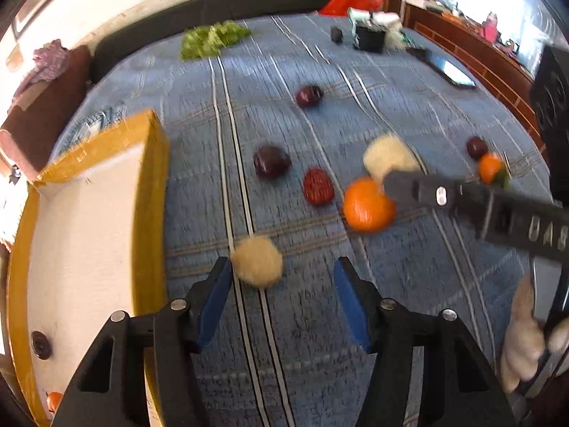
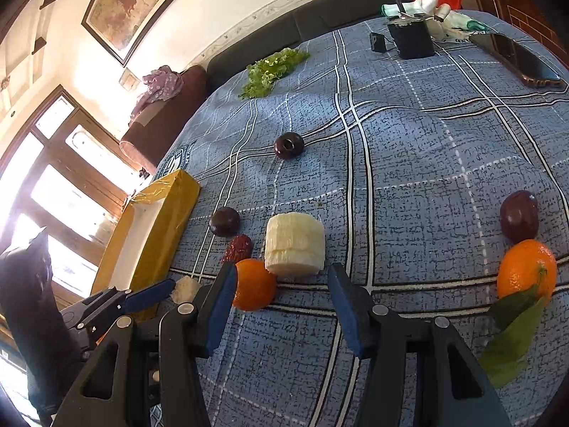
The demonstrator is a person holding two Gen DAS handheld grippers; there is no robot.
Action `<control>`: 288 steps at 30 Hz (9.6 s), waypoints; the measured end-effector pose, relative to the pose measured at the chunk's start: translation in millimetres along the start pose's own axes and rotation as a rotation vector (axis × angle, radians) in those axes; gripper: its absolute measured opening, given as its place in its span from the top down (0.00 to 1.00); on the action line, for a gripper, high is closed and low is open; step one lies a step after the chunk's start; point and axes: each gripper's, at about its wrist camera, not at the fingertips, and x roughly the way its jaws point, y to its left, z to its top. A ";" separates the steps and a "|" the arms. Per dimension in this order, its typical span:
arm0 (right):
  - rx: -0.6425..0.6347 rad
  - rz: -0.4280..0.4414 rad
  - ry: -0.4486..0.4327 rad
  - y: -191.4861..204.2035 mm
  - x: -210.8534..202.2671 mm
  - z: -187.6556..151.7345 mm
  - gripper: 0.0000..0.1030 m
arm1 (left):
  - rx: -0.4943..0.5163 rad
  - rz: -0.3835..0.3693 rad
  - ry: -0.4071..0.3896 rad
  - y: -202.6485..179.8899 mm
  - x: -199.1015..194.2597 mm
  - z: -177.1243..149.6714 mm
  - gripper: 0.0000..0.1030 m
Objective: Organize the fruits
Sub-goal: 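Withdraw both tools and reach the left toward a pale round chunk, right toward an orange, then grasp the pale round chunk with the left tool while the right tool grasps an orange, then lower both pieces into the tray, open both tools and withdraw, then grasp a pale banana chunk with the left tool while the right tool grasps a leafy orange, then carry banana chunk and leafy orange over the tray and open both tools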
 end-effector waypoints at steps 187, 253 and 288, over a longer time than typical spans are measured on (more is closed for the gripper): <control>0.056 -0.257 -0.130 -81.6 -63.4 -0.2 0.53 | -0.071 -0.133 -0.063 -63.6 19.8 63.2 0.66; -0.457 -0.031 0.167 228.9 97.2 -28.0 0.60 | -0.600 -0.003 -0.079 243.5 -48.5 -59.5 0.65; -0.376 -0.036 0.037 193.5 23.4 -48.5 0.44 | -0.737 0.149 -0.312 181.1 -158.2 -96.2 0.16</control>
